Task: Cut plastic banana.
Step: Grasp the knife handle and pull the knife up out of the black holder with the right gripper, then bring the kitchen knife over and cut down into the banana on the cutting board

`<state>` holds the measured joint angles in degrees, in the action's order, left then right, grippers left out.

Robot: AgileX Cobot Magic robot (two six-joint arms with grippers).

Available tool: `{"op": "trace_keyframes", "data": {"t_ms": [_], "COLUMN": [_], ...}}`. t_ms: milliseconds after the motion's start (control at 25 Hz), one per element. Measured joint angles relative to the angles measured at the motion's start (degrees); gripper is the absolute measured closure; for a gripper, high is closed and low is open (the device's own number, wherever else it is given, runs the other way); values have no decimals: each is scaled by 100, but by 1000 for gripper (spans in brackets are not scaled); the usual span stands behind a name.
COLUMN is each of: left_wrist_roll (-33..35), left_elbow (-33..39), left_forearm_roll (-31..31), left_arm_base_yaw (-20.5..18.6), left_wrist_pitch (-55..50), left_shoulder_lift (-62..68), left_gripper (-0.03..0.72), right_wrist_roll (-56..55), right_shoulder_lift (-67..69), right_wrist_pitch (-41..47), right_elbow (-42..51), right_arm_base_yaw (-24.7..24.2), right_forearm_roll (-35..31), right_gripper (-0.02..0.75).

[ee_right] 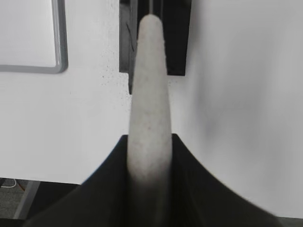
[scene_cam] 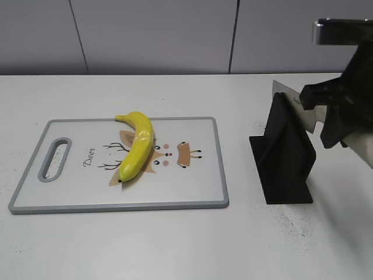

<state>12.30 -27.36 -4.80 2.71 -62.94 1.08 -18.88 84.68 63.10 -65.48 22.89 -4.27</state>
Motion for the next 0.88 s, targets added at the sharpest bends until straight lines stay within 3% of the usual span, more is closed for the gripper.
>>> {"op": "trace_keyframes", "data": {"t_ms": [560,880], "left_wrist_roll": [0,195], "left_elbow": [0,-342], "left_forearm_roll": [-6,-118], "left_arm_base_yaw": [0,0], "left_wrist_pitch": [0,118], "left_shoulder_lift": [0,566], "left_gripper": [155,156], "right_wrist_roll": [-47,1974], "right_shoulder_lift": [-178,-97], "right_wrist_pitch": [116,-19], "right_elbow": [-670,-1159], "right_arm_base_yaw": [0,0], "right_forearm_roll": [202,218], "right_gripper": [579,579]}}
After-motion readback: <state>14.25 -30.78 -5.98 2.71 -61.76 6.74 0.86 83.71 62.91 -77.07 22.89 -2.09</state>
